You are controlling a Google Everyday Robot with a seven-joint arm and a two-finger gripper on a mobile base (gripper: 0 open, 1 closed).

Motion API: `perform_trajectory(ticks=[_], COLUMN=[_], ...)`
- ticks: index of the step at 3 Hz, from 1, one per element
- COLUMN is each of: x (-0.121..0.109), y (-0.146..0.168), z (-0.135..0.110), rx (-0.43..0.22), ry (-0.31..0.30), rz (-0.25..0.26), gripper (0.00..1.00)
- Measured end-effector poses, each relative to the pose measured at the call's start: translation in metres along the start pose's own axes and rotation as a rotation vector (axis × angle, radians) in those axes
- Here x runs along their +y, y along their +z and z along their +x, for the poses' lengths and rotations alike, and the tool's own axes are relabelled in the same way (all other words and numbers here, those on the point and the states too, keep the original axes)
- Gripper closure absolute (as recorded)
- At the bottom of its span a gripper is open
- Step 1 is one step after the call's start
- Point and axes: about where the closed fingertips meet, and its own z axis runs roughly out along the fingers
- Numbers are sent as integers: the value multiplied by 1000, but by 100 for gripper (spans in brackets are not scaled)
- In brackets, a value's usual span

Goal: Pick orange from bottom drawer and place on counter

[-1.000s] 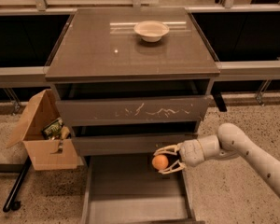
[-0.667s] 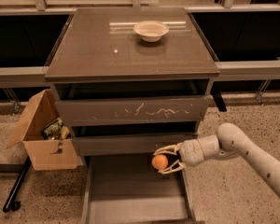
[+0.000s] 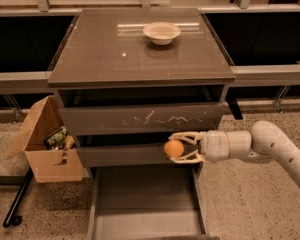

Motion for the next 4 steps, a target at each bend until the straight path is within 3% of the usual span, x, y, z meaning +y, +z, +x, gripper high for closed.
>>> perform_trajectory(ticks=[1, 2, 3, 4], x=[-28, -28, -59, -113], y=[-11, -11, -21, -46], z=[-65, -65, -83, -110], rx=[32, 32, -11, -10], ry=[-54, -54, -34, 2], rz=[82, 82, 129, 219], gripper=[100, 100, 100, 100])
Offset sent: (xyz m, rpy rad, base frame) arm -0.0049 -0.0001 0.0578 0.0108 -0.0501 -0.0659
